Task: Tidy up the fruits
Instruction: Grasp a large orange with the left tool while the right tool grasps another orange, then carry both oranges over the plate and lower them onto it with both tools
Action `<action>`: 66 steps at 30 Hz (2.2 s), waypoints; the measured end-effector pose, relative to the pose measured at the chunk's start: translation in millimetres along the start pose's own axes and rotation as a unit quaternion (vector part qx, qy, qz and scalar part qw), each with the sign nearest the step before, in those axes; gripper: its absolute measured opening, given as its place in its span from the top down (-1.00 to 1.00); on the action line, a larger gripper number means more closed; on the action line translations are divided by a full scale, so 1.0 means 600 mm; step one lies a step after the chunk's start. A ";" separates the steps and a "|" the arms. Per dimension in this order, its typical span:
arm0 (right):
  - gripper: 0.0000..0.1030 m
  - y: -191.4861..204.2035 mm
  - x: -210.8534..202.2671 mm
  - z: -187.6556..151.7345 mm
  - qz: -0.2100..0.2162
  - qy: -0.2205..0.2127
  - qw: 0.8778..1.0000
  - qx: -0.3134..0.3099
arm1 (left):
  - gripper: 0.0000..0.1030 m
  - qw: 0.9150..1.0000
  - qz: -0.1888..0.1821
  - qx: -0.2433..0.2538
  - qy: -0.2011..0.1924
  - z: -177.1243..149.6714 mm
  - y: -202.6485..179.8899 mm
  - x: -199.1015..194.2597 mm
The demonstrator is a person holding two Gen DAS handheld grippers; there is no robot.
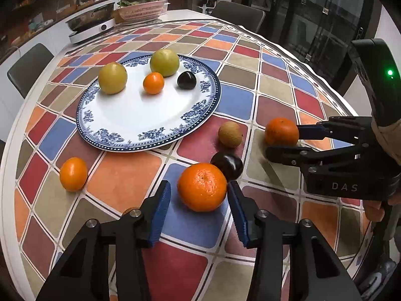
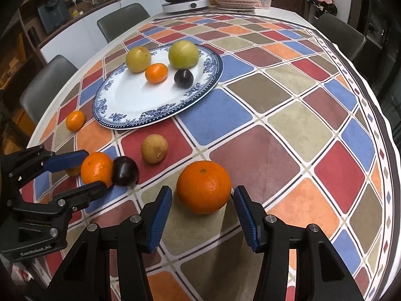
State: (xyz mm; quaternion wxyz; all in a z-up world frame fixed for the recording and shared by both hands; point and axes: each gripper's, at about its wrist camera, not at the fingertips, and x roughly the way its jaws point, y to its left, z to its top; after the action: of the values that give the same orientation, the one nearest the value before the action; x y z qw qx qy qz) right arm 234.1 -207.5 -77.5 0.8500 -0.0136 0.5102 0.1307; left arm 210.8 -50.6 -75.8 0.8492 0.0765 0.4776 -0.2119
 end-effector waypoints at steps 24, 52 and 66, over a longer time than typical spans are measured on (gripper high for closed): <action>0.19 0.027 -0.050 0.002 0.019 -0.040 0.999 -0.019 | 0.22 0.998 0.003 -0.037 -0.043 -0.003 0.005 -0.052; 0.19 0.122 -0.097 0.095 0.067 -0.089 0.990 -0.085 | 0.22 0.991 0.057 -0.022 -0.117 0.050 0.082 -0.144; 0.19 0.125 -0.021 0.183 0.063 -0.078 0.989 -0.108 | 0.22 0.995 0.052 -0.019 -0.081 0.105 0.149 -0.071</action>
State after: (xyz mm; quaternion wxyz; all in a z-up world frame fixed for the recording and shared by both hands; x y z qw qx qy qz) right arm 306.0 -120.7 -5.8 0.8709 -0.0626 0.4249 0.2387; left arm 278.9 21.1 -12.6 0.8962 0.0674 0.4068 -0.1637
